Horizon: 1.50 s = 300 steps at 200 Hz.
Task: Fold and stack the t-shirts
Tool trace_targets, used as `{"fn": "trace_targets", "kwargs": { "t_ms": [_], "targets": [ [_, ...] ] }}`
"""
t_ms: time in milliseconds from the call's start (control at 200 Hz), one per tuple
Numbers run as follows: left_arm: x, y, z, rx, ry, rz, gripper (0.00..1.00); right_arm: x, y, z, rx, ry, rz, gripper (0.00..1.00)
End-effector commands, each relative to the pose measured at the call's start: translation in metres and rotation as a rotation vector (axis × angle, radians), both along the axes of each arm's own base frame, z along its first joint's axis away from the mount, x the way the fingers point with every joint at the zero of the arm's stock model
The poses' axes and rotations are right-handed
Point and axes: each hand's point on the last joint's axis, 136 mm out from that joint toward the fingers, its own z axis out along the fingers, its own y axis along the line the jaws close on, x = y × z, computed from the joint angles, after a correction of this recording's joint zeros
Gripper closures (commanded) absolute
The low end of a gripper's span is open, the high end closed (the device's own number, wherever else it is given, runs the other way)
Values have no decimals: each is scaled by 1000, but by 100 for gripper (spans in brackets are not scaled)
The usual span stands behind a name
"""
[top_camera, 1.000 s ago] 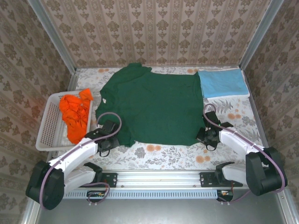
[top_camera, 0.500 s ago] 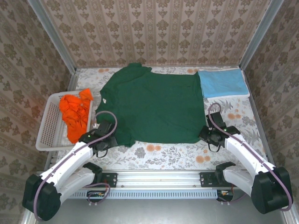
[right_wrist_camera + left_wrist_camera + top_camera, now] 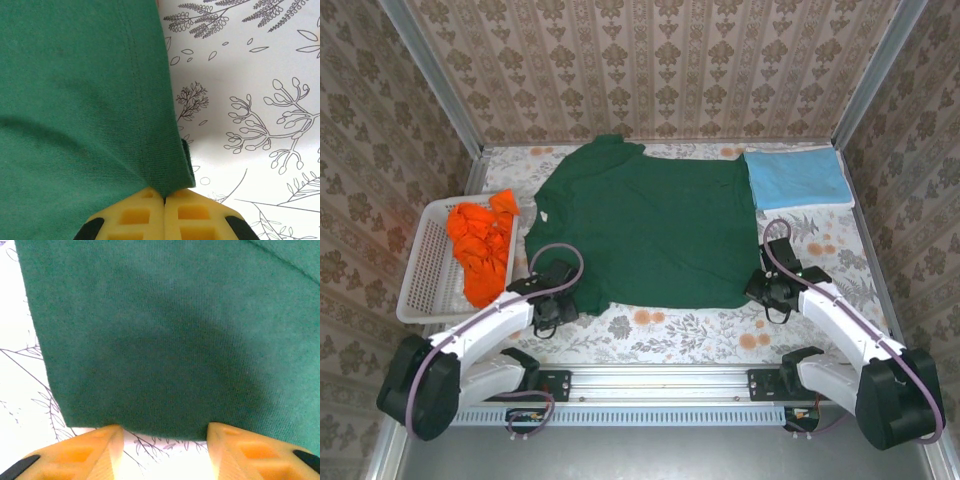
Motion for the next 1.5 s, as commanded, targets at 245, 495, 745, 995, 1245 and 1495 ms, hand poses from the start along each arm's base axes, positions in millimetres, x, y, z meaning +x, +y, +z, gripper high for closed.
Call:
{"fn": "trace_targets", "kwargs": {
  "t_ms": [245,495,745,995,1245,1495],
  "targets": [
    [24,-7,2,0,-66,-6,100,10,-1,15,-38,-33,44,100],
    [0,-23,21,-60,-49,-74,100,0,-12,18,-83,-25,26,100],
    [-41,-27,24,-55,24,-131,100,-10,-15,16,14,-55,-31,100],
    [-67,-38,27,-83,89,-179,100,-15,-16,9,17,-41,-40,100],
    [-18,-54,82,-164,-70,-188,100,13,-11,36,18,-99,-20,100],
    [73,-73,126,-335,-221,-113,100,73,-1,57,-5,-109,42,100]
  ]
}}
